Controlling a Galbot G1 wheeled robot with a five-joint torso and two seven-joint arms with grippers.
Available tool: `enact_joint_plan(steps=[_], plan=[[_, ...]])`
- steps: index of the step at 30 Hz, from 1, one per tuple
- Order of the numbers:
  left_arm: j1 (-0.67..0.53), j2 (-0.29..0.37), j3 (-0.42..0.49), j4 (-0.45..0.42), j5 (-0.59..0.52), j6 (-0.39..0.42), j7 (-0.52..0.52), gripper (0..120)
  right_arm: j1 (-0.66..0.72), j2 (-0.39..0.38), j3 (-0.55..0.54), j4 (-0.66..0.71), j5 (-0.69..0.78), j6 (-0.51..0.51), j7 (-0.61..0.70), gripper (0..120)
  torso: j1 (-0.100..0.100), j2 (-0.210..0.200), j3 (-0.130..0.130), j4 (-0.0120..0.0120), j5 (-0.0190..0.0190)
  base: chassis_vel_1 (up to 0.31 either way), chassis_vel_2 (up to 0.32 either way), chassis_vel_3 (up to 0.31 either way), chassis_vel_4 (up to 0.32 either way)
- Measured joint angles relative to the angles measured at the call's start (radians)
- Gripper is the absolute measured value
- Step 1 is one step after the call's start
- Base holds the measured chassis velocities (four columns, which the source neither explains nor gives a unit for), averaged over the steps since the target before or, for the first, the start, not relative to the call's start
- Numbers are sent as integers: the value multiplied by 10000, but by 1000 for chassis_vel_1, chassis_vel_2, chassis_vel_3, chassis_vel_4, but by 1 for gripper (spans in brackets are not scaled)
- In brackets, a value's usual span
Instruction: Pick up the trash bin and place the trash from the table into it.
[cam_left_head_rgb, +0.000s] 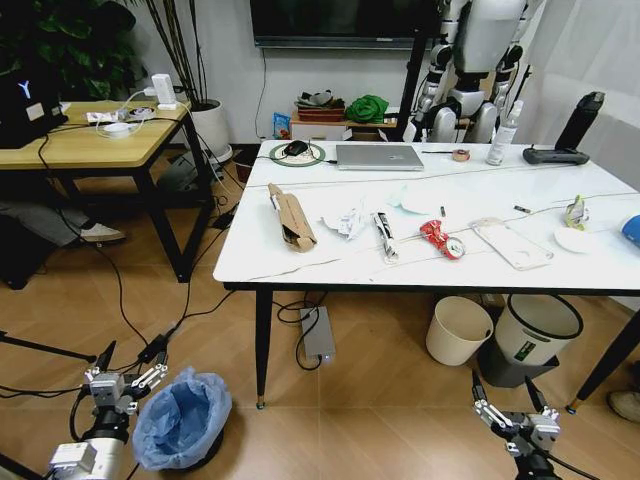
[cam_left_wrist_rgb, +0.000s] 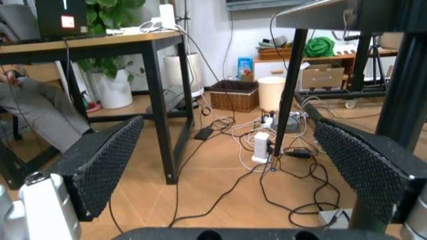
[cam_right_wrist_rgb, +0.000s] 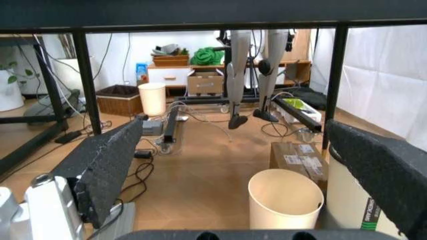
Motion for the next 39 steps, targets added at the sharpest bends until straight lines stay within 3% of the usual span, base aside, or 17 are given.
enact_joint_plan(steps=[39], plan=[[0,-88,-20,112,93,-29,-5,100,63,8,-52,-79,36,11,-11,100,-719,-1710,-993,0,0,0,0,0,0]])
